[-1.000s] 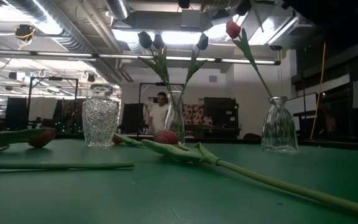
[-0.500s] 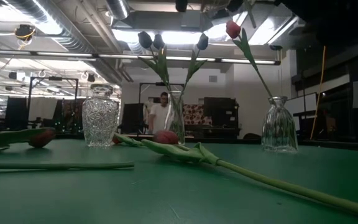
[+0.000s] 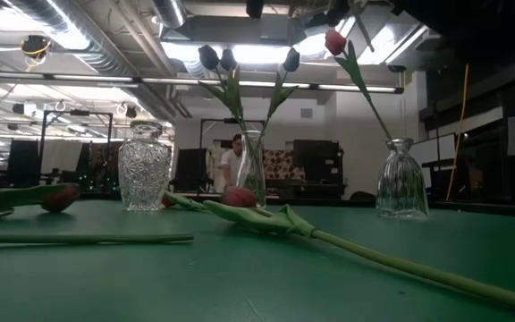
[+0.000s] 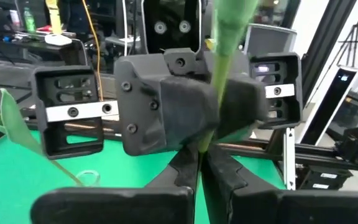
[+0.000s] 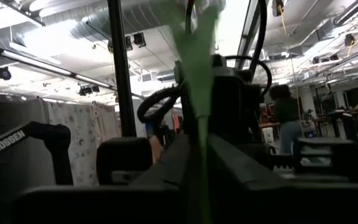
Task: Sort flowers into vase by color
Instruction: Put the bottom pink tulip into the bottom right transparent vase
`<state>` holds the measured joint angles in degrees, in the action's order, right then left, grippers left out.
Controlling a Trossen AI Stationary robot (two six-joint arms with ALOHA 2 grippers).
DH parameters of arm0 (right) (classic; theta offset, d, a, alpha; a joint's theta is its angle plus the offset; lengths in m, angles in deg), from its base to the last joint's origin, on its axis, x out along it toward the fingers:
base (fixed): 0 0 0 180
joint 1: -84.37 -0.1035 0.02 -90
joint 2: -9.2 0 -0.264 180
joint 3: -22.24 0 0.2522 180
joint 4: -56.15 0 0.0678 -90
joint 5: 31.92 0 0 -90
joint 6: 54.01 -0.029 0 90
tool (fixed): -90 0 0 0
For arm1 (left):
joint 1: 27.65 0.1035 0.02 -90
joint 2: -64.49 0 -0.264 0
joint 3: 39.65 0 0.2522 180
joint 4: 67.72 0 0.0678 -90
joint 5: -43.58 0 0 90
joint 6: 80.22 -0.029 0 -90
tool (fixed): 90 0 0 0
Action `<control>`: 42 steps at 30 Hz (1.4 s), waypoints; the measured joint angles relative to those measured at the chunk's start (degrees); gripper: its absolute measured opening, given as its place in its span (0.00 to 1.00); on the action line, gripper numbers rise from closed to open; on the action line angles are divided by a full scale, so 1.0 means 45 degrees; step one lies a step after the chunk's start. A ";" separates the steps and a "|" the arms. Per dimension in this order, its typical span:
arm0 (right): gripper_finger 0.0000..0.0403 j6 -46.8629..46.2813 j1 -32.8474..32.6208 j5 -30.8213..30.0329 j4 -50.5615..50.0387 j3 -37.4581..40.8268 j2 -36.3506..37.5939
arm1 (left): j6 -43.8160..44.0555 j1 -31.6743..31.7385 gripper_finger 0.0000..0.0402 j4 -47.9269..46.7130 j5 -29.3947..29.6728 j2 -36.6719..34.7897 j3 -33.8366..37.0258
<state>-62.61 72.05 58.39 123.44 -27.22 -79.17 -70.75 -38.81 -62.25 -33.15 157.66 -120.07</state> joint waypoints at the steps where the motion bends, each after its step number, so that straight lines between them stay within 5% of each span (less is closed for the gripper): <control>1: 0.20 0.0000 -0.0006 0.0069 -0.0247 0.0001 0.0105 | 0.0000 -0.0014 0.02 -0.0096 0.0084 0.0000 0.0000; 6: 0.41 -0.0010 -0.0010 0.0084 -0.2259 0.0005 0.0979 | 0.0000 -0.0141 0.01 -0.0708 0.0711 -0.0005 0.0000; 11: 0.51 -0.0012 -0.0015 -0.0761 -0.5812 0.0010 0.2359 | 0.0183 -0.0177 0.01 -0.1621 0.0714 -0.0005 0.0000; 17: 0.52 -0.0013 -0.0013 -0.1844 -0.9333 0.0000 0.3632 | 0.0482 -0.0172 0.01 -0.2653 0.0643 -0.0005 0.0000; 35: 0.52 -0.0110 0.0015 -0.1858 -0.9786 -0.0523 0.3014 | 0.0583 0.0015 0.01 -0.3529 0.0366 -0.0010 -0.0005; 42: 0.52 0.0008 0.0012 -0.2167 -1.2053 -0.1807 0.2564 | 0.0588 -0.0002 0.01 -0.3887 0.0366 -0.0015 -0.0010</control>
<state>-62.57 72.11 48.64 69.21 -35.35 -67.64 -68.10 -38.82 -79.74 -31.50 157.59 -120.11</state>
